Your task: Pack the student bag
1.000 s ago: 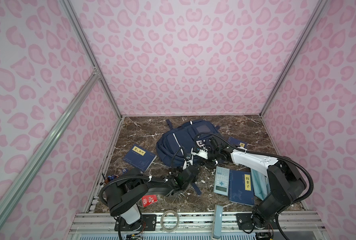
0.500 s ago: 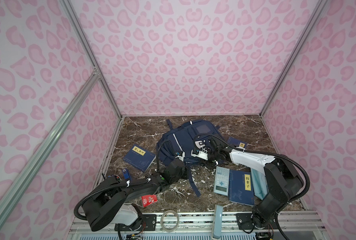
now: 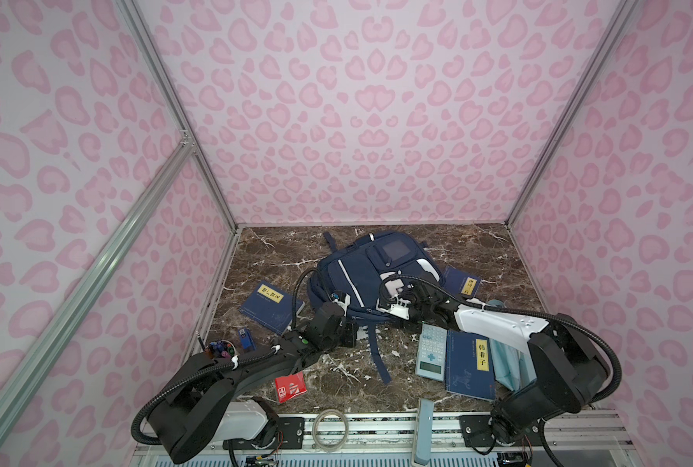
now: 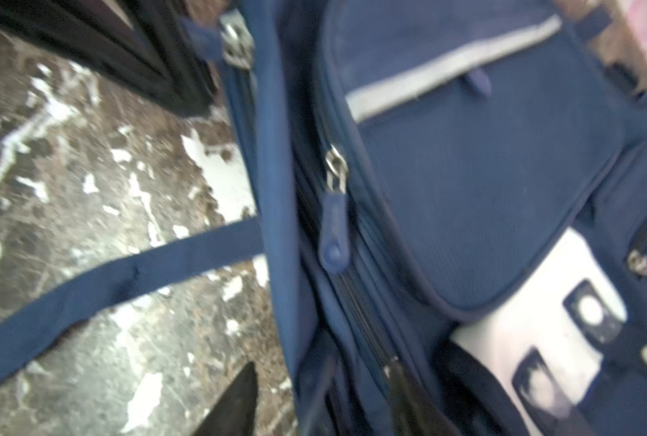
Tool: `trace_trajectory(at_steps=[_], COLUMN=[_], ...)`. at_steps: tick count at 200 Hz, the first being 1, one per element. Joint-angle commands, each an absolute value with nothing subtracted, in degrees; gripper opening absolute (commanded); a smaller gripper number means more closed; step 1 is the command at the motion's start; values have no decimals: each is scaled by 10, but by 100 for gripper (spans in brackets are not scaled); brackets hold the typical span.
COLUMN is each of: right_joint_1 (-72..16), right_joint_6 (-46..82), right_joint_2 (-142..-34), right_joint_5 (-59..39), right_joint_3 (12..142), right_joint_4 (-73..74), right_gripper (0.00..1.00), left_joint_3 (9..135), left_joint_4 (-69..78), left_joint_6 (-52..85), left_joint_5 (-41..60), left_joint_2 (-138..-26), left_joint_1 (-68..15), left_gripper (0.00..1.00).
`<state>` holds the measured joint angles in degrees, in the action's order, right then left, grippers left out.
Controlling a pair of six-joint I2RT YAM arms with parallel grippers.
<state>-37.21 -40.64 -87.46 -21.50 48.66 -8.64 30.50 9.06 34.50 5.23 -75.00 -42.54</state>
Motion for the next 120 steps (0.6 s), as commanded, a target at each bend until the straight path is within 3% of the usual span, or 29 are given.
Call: trace_trajectory(at_steps=[1,21,32,40,46,53,120], right_joint_1=[-395,-423,-440,-446,-444,-441,-393], right_joint_6=[-353,-351,-367,-369,-374,-378,-465], right_joint_2=[-844,-864,-891,-913,-930,-942,-895], right_joint_5=[-229,-188,-145,-120,-126,-130,-153], right_joint_3=[442,405,418,446,467,487,450], right_joint_4=[49,155,155,120,86,51,-28], right_gripper=[63,62,55,41,18,0,0], left_joint_3=[321,338,342,340,337,338,330], left_joint_4=[135,125,121,122,123,116,34], left_joint_6=[366,359,359,359,360,358,305], left_joint_5=[117,131,147,151,152,149,117], left_joint_2=[-749,-749,-748,-745,-742,-742,-718], left_joint_1=[-428,-428,-428,-427,-427,-424,-277], left_gripper=[4,4,4,4,4,4,4])
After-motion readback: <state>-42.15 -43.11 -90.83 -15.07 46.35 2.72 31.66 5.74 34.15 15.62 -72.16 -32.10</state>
